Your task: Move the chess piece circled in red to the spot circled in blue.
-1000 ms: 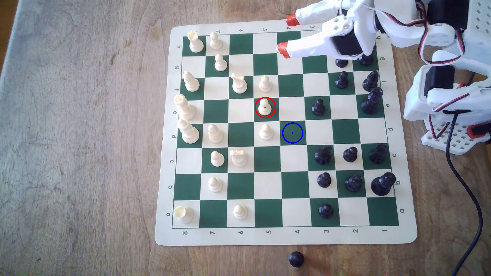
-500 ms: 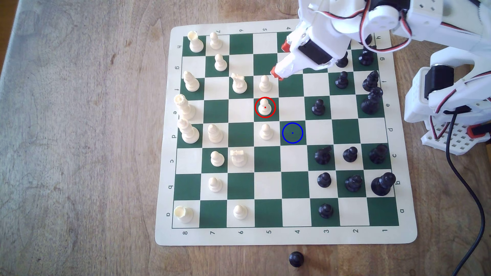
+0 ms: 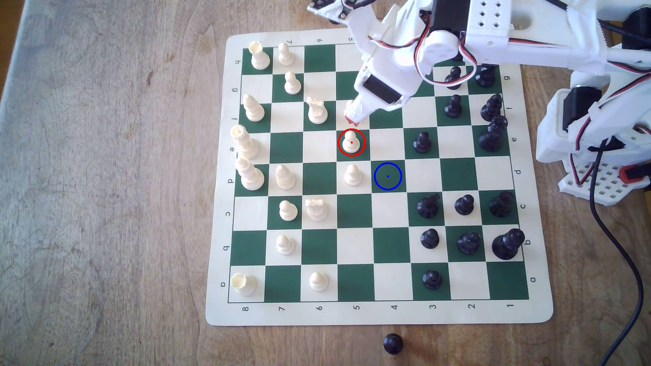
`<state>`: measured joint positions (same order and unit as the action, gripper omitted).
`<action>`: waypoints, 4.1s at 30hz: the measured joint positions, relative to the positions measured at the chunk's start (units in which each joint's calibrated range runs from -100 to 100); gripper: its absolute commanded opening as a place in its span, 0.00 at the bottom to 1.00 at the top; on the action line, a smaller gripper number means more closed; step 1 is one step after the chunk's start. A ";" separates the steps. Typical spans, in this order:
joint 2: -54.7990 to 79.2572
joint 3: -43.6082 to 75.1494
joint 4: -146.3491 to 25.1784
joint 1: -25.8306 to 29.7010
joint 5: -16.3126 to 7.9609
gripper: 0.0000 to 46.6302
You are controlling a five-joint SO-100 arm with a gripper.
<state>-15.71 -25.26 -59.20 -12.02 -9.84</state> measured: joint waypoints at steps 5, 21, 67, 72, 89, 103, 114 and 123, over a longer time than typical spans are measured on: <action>4.61 0.00 1.99 0.88 0.05 0.28; 13.15 0.09 4.38 2.95 0.05 0.30; 19.10 1.17 12.51 4.94 -0.98 0.10; 19.10 1.17 12.51 4.94 -0.98 0.01; 10.31 1.08 7.25 3.32 -0.78 0.00; -12.23 -17.62 3.11 9.96 -0.68 0.00; -7.12 -24.31 13.23 13.27 -1.12 0.00; -1.93 -24.31 16.73 13.27 -1.07 0.00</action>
<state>-17.64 -49.57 -42.47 1.25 -10.92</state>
